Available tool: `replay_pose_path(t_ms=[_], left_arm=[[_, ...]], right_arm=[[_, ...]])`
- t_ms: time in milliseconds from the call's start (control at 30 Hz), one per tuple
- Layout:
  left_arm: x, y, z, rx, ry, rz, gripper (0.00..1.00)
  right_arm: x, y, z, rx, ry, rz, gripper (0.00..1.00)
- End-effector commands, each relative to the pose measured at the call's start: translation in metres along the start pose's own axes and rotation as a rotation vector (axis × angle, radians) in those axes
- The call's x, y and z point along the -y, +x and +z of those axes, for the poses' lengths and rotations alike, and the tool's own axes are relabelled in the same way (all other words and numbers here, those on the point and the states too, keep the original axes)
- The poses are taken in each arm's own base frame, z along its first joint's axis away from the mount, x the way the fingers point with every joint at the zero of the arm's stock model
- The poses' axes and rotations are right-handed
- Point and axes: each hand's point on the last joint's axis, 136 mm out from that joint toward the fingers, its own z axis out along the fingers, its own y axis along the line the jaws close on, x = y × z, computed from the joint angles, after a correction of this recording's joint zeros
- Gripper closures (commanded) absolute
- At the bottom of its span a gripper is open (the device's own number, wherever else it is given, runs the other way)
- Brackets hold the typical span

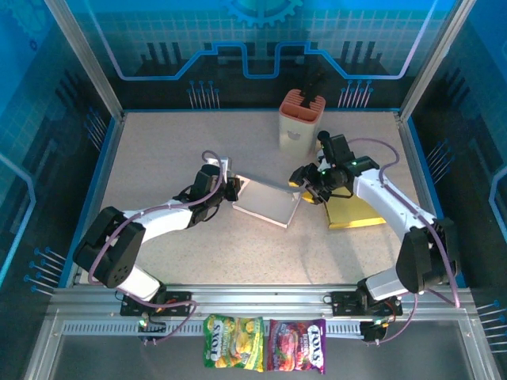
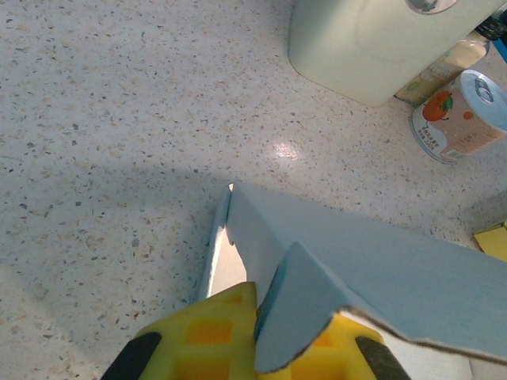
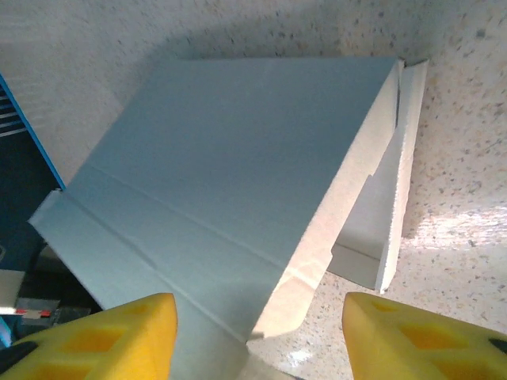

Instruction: Fold the paper box

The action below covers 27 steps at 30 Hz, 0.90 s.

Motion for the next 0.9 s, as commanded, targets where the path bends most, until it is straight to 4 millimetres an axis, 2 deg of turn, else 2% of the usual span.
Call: replay_pose_path(t_ms=[0, 200, 433, 667, 867], left_arm=[[0.008, -0.009, -0.005, 0.010, 0.002, 0.024, 1.00], [0.011, -0.009, -0.005, 0.007, 0.006, 0.029, 1.00], [0.016, -0.008, -0.005, 0.000, 0.022, 0.030, 1.00], [0.018, 0.006, -0.009, -0.030, 0.035, 0.008, 1.00], [0.020, 0.023, -0.019, -0.085, 0.067, -0.040, 1.00]], right_arm=[[-0.009, -0.003, 0.006, -0.042, -0.050, 0.037, 0.44], [0.000, -0.005, 0.026, -0.091, -0.028, 0.061, 0.50], [0.013, -0.005, 0.036, -0.097, -0.007, 0.074, 0.55], [0.022, -0.005, 0.047, -0.105, 0.013, 0.073, 0.63], [0.032, -0.003, 0.050, -0.104, 0.042, 0.058, 0.66]])
